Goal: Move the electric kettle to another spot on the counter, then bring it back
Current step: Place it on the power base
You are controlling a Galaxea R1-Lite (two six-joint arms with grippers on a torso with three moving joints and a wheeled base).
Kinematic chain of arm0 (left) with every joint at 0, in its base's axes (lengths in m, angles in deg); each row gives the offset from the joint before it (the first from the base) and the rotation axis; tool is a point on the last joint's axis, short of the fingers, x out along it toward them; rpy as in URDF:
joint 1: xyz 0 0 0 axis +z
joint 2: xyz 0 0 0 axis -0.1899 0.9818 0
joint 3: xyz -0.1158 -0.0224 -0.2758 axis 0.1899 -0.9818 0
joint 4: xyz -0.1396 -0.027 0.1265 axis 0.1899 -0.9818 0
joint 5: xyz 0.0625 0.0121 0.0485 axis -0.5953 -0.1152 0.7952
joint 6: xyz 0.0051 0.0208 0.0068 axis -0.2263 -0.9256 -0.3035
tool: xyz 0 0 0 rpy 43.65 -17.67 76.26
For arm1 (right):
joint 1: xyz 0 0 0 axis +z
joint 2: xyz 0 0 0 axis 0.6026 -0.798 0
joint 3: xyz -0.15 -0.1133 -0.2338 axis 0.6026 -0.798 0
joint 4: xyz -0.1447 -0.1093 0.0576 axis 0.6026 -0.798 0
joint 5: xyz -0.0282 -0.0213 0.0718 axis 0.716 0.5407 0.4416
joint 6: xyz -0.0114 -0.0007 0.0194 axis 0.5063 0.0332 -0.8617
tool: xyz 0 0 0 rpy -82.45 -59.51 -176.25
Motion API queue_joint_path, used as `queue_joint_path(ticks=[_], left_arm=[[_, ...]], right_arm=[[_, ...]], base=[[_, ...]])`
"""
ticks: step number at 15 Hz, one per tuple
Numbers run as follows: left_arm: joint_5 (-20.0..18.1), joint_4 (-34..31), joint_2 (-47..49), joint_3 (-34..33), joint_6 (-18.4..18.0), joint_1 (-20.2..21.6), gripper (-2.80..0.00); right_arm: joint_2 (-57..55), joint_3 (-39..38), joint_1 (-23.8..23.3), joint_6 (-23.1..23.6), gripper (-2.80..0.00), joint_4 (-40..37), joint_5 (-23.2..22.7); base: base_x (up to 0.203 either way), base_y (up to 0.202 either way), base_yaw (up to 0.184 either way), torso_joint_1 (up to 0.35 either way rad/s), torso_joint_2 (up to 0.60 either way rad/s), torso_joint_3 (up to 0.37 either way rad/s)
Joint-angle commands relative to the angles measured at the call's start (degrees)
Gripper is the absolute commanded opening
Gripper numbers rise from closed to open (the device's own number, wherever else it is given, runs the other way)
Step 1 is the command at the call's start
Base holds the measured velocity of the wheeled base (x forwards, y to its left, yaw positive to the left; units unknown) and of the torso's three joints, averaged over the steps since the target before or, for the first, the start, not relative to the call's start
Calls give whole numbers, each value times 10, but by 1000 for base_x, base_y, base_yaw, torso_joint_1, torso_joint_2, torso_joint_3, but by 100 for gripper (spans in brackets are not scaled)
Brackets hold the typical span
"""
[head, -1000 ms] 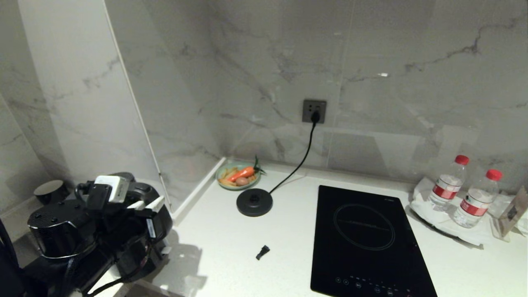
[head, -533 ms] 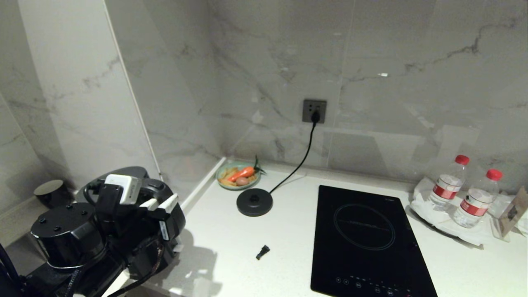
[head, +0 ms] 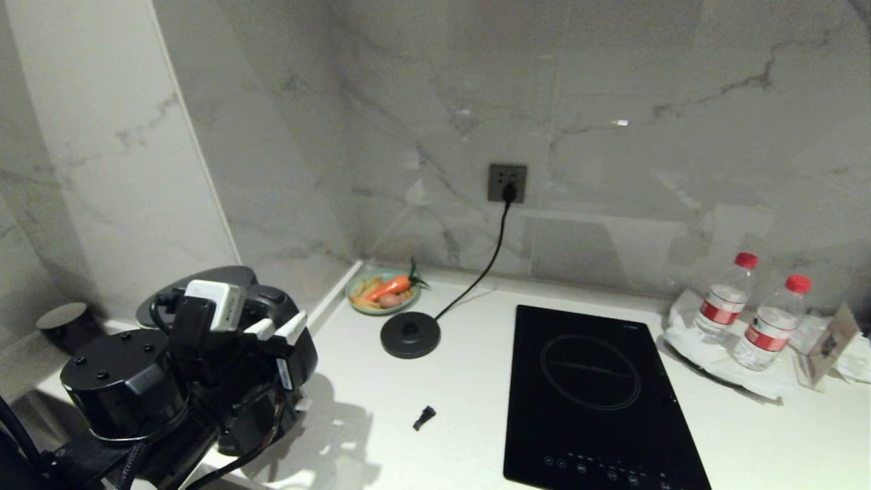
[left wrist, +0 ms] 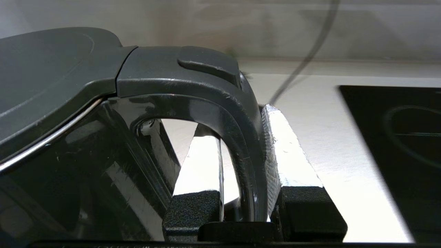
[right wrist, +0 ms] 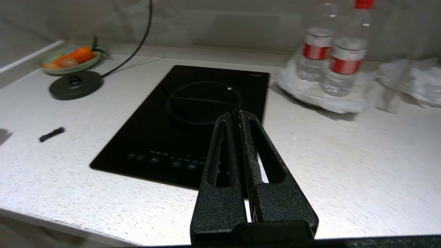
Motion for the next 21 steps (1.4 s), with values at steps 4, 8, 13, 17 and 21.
queue_joint_path(ticks=[4, 8, 13, 17, 21], left_arm=[[5, 5, 2, 9, 0, -6, -280], [11, 5, 14, 15, 0, -6, -280], [33, 5, 57, 64, -3, -6, -280], [66, -62, 68, 126, -9, -14, -280], [70, -101, 98, 222, -9, -14, -280]], right_arm=[[0, 0, 0, 0, -280, 0, 0], [0, 0, 0, 0, -280, 0, 0], [0, 0, 0, 0, -280, 0, 0], [0, 0, 0, 0, -280, 0, 0], [0, 0, 0, 0, -280, 0, 0]], base=[[2, 6, -158, -3, 5, 9], [2, 5, -95, 2, 3, 7], [0, 0, 0, 0, 0, 0], [0, 0, 0, 0, 0, 0], [0, 0, 0, 0, 0, 0]])
